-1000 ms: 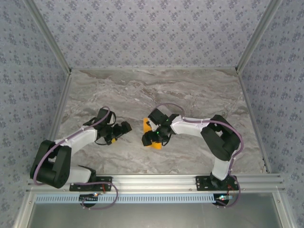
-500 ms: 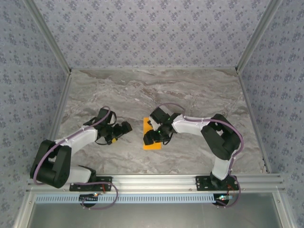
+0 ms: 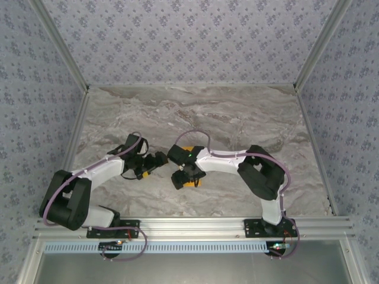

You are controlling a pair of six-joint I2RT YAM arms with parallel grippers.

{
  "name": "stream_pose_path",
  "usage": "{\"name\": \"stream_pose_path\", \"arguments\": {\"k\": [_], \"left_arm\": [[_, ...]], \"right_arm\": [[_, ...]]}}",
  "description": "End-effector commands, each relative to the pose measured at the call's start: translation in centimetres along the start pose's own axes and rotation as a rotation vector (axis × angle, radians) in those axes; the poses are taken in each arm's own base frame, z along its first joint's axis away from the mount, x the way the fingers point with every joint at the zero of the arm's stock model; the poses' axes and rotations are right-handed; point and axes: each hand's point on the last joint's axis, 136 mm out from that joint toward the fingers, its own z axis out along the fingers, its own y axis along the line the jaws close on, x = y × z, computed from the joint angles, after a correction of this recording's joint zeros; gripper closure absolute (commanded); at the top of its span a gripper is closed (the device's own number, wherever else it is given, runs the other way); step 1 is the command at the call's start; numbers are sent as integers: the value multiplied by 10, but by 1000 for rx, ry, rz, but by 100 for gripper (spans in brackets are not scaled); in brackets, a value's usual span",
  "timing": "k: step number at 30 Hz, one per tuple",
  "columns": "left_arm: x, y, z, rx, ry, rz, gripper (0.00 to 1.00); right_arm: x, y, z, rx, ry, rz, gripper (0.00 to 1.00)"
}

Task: Fold a paper plane with a square sheet of paper (pick it up from the middle)

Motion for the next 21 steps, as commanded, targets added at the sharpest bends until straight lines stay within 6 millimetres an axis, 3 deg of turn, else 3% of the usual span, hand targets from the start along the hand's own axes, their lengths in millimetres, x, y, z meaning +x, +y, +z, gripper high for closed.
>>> {"name": "stream_pose_path", "arguments": {"k": [1,8,15,21], "left_arm": [[-10,-7,-5,-2,-34,15,2],[-7,-11,-4,18,-19,25,2],[-2,-27,-2,119,9,43,3],[-1,-29,0,124,13,48,3]], "right_arm": [[74,-43,62,180,272,24,17],[79,-43,67,44,271,82,28],[79,-45,63,-149,243,153,24],[80,-53,64,-135,261,192,24]]}}
